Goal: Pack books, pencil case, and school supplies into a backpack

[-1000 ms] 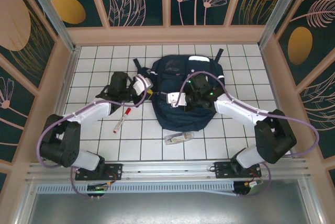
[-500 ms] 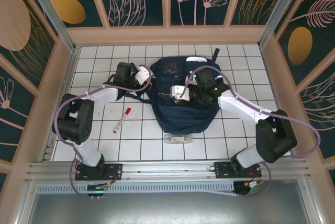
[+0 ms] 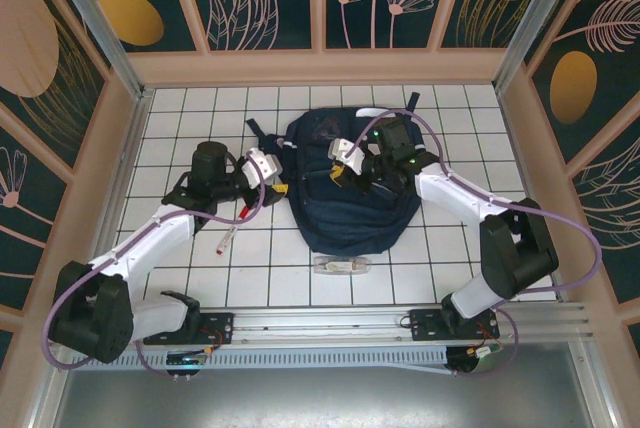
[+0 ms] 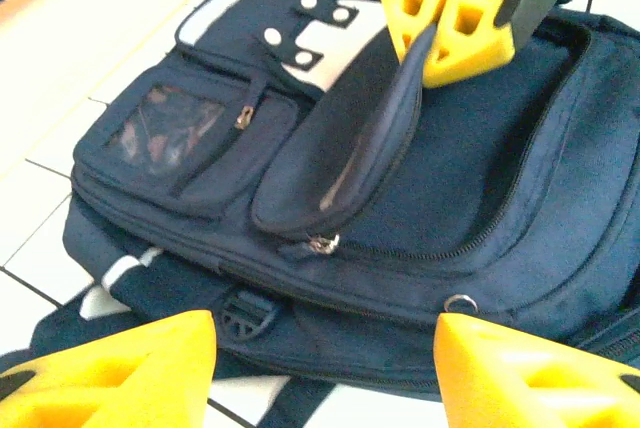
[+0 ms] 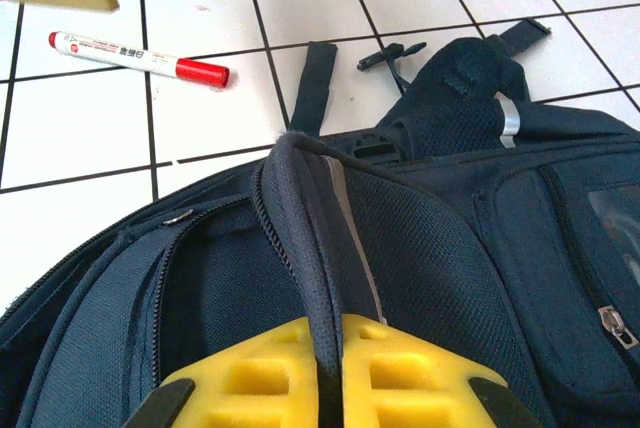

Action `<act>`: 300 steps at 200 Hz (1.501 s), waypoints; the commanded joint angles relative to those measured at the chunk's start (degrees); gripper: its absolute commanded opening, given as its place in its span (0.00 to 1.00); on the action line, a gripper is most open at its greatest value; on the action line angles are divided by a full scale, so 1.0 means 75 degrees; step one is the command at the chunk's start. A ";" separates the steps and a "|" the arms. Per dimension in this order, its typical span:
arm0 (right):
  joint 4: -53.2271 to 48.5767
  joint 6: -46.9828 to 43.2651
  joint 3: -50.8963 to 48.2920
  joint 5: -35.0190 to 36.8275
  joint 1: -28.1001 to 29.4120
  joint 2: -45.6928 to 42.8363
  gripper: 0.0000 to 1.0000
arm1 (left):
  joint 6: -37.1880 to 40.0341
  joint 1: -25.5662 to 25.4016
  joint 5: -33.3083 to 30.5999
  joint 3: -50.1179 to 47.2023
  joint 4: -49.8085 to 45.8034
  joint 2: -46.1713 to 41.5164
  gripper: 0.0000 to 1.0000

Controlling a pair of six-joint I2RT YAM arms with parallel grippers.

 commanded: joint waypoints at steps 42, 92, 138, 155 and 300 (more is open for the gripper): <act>0.2611 0.2664 -0.0968 0.2194 0.0100 -0.0908 0.38 | -0.6295 0.0087 -0.5744 0.1096 -0.3168 0.0428 0.63; 0.3274 0.5055 -0.1071 0.4026 0.0274 -0.1984 0.99 | -0.7662 0.0203 -0.4729 0.0354 -0.4307 0.1003 0.74; 0.1681 0.7411 -0.0298 0.6763 -0.0041 -0.3141 0.99 | -0.7750 0.0321 -0.4629 0.0614 -0.4729 0.2642 0.74; 0.1638 0.7331 -0.0502 0.5646 -0.0300 -0.3629 0.98 | -0.7803 0.0319 -0.4775 0.0516 -0.4647 0.2825 0.65; 0.0864 0.9971 -0.0486 0.1134 0.2437 -0.0792 0.82 | -0.9044 0.0275 0.0149 0.2167 -0.3883 0.1455 0.16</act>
